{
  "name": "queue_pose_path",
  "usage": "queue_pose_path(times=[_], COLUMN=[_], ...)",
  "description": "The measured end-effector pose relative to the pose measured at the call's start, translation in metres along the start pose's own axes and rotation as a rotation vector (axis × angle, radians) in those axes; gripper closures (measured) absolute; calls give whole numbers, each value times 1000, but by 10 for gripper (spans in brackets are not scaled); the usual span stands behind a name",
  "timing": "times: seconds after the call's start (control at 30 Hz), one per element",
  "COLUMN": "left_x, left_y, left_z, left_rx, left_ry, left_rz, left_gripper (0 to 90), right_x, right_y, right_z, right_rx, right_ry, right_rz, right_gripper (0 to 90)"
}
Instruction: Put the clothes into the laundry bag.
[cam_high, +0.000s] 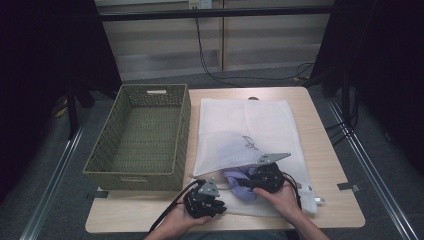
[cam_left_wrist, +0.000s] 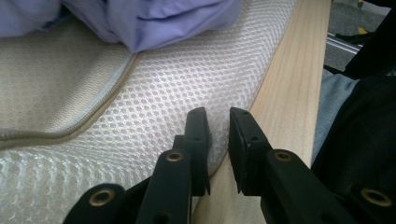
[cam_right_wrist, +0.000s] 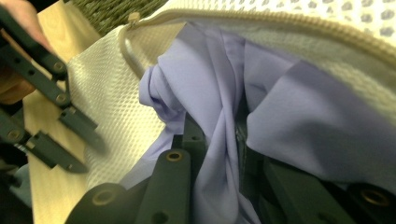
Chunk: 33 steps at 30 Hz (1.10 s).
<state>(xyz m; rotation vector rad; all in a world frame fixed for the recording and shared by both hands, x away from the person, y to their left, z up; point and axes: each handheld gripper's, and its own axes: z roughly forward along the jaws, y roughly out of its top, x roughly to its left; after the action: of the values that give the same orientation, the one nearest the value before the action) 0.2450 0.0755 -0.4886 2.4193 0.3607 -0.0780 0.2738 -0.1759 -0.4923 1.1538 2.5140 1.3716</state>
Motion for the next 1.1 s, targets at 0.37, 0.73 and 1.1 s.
queue_pose_path(times=[0.37, 0.73, 1.1], left_x=[-2, -2, -3], left_y=[2, 3, 4], left_z=[2, 2, 1], left_rx=[-10, -5, 18], left_ry=[6, -3, 9], left_rz=[9, -3, 17], left_gripper=[778, 774, 774], right_x=[-1, -9, -16], right_y=[3, 11, 12], right_z=[8, 16, 22], right_rx=[8, -1, -1], right_ry=[-16, -56, -91], right_rz=[5, 41, 32], right_gripper=[778, 756, 738])
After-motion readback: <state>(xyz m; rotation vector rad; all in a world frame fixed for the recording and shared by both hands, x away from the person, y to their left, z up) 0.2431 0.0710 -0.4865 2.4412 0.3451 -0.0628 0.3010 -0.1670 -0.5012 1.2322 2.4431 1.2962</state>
